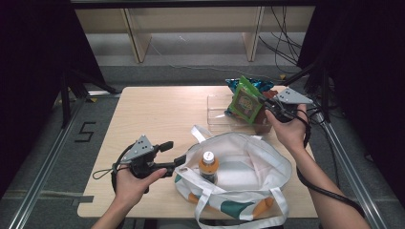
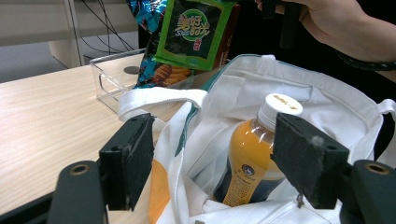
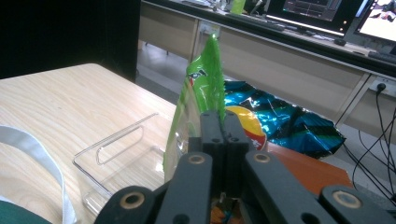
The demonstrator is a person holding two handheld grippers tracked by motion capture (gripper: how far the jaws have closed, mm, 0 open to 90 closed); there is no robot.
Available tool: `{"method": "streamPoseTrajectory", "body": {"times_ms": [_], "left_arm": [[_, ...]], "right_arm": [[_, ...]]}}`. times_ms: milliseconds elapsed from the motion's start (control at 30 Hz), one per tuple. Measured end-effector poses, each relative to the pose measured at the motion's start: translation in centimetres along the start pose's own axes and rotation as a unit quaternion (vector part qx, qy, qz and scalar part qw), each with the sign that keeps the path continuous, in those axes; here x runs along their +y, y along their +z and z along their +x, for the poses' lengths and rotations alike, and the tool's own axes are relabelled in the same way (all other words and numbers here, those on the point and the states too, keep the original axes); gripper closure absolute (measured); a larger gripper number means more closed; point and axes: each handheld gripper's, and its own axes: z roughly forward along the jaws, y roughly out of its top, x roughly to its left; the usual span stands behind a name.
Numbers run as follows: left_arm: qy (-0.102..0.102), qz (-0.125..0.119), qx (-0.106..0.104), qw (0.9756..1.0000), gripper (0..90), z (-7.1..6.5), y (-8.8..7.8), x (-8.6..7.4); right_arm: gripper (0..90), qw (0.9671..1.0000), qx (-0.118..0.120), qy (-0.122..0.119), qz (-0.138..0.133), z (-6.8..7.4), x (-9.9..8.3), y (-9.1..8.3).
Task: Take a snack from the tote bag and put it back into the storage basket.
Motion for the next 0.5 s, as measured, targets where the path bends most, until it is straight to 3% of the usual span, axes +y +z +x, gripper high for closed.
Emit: {"method": "streamPoseTrajectory", "body": {"times_ms": [433, 500], "left_arm": [[0.000, -0.001, 0.002, 1.0000, 28.9, 0.01, -0.07, 0.04], [0.000, -0.001, 0.001, 1.0000, 28.9, 0.01, -0.07, 0.05]], "right_arm": [[90.0, 1.0000, -0.003, -0.007, 0.004, 0.08, -0.07, 0.22], [90.0, 0.9998, -0.014, -0.015, -0.001, 0.02, -0.08, 0.44]]}}
